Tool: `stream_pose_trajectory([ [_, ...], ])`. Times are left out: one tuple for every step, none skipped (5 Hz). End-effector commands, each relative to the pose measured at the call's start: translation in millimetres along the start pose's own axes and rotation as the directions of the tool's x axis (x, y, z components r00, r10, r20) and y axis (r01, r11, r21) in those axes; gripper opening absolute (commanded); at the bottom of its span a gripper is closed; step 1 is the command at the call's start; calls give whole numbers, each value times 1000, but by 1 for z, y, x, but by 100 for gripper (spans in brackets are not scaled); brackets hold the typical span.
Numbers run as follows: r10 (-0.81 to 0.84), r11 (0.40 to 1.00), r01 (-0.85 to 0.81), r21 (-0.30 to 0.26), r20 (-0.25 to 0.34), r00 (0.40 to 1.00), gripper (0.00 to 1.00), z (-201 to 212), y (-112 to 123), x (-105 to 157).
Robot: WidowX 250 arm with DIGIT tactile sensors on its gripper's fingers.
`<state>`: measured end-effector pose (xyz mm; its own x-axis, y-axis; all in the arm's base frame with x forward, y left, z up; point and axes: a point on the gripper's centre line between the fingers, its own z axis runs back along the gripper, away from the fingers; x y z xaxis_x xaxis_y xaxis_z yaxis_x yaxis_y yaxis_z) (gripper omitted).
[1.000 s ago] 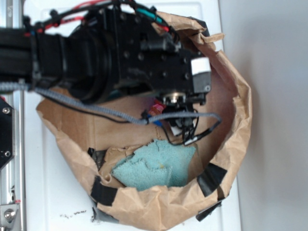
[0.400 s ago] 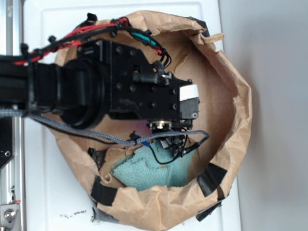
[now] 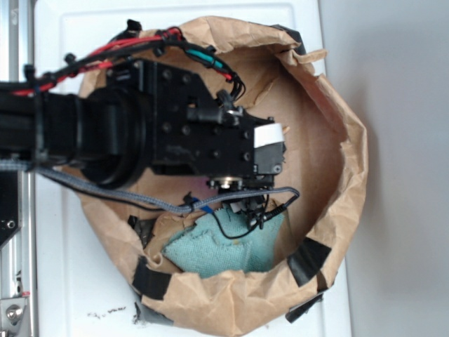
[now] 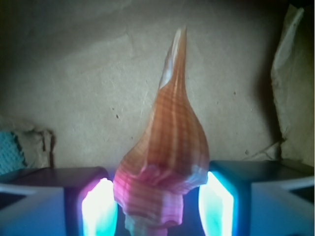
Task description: Grab the shell.
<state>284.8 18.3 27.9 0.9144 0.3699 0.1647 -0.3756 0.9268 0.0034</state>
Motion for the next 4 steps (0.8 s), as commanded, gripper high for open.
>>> stream_pose_trajectory([
  [34,995,-33,-90,12,999,0,64,14,5],
  [104,994,-103,-24,70,992,0,103,26,-2],
  [161,986,-151,-66,189,969,0,122,34,-15],
  [134,989,-117,-90,207,969,0,131,38,-23],
])
